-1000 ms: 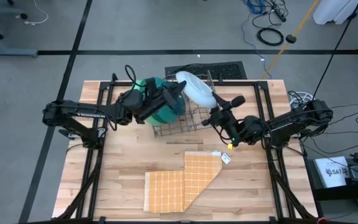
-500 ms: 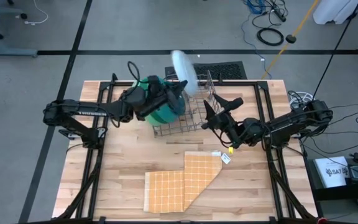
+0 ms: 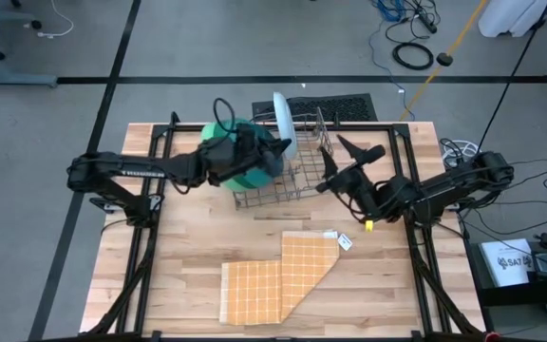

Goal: Sort dishes
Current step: Put the white plate on the dish rack

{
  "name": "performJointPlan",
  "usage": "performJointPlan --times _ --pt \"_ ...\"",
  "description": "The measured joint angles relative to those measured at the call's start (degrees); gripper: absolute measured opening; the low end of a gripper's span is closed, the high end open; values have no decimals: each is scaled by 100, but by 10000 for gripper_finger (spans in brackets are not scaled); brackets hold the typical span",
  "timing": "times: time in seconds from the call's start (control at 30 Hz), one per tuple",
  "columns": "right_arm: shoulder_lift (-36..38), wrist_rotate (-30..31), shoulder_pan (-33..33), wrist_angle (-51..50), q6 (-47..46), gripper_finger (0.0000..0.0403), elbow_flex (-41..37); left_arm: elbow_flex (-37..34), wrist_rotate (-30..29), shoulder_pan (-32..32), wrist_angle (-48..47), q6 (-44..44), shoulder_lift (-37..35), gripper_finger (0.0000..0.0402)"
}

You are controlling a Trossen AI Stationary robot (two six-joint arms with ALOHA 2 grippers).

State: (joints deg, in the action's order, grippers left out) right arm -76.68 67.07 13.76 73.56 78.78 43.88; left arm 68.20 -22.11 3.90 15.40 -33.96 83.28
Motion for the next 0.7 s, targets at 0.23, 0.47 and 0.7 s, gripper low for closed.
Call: performJointPlan --times 0.23,0.47,0.7 --pt "591 -168 137 0 -114 231 0 4 312 26 -21 21 463 11" --pt "706 -69 186 -301 -164 231 0 4 214 166 6 -21 1212 11" --pt "706 52 186 -943 -614 231 0 4 -506 181 95 -155 1563 11"
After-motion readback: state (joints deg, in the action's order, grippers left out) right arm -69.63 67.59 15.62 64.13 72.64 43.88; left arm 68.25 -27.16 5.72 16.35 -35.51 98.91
